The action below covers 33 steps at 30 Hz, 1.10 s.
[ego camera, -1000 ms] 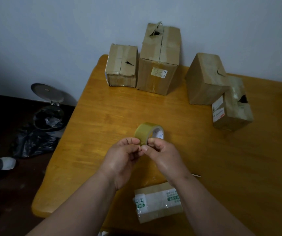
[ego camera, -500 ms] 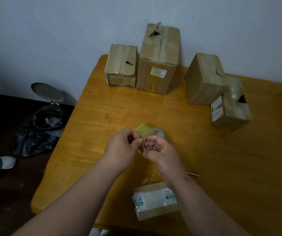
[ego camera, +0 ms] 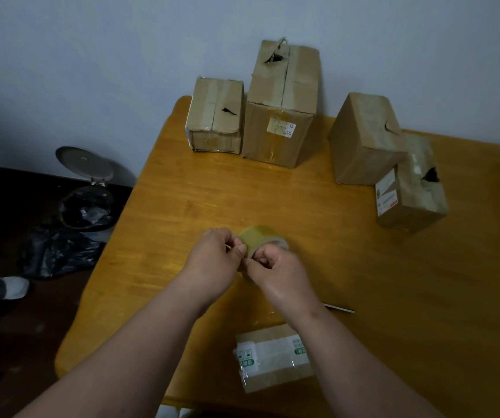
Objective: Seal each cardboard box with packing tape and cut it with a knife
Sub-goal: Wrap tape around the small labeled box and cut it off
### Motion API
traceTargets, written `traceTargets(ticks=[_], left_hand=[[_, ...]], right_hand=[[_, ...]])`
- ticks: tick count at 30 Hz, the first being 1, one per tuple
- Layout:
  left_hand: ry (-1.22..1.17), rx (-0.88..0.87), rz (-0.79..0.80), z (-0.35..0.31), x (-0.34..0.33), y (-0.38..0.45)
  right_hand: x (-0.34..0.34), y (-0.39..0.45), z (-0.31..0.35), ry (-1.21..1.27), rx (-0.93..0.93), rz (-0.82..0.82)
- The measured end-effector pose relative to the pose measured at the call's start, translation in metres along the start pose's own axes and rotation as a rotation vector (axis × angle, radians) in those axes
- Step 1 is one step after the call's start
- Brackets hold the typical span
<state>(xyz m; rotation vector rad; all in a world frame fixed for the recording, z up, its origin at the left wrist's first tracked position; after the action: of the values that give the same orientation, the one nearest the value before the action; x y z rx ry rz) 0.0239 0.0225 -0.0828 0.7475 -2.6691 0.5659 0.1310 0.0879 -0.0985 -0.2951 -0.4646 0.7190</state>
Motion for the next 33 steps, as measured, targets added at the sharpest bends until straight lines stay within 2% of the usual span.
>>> traceTargets(ticks=[4,7,17,22,25,28,33], left_hand=[[-0.019,-0.001,0.015,-0.003,0.002,-0.001],[-0.069,0.016,0.021,-0.001,0.004,0.000],[-0.641,0.267,0.070,0.017,0.001,0.007],[-0.869,0.379,0.061,0.027,0.004,0.008],[-0.885,0.391,0.091,0.028,0.003,0.008],[-0.847,0.326,0.109,0.022,0.001,0.011],[-0.761,0.247,0.114,0.017,-0.002,0.011]], right_hand=[[0.008,0.001,0.003,-0.026,0.017,-0.075],[0.011,0.001,0.003,-0.041,0.024,-0.061],[0.032,0.002,0.009,-0.047,0.045,0.053],[0.047,0.005,0.000,-0.007,-0.040,0.090],[0.046,0.008,-0.012,-0.036,-0.122,0.113],[0.031,0.008,-0.019,-0.023,-0.209,0.191],[0.014,0.010,-0.018,-0.154,-0.195,0.281]])
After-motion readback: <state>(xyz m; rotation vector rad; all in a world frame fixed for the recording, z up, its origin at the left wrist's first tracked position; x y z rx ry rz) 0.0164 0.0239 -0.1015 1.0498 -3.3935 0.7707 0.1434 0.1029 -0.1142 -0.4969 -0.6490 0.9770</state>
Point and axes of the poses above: each hand's wrist, its own y-axis towards the middle knuckle, its own x-axis out of the back of the hand, z = x × y, the point moved 9 cm from there along y, towards the middle knuckle, and after that the axes turned 7 degrees about -x, right-handed, at the moved point
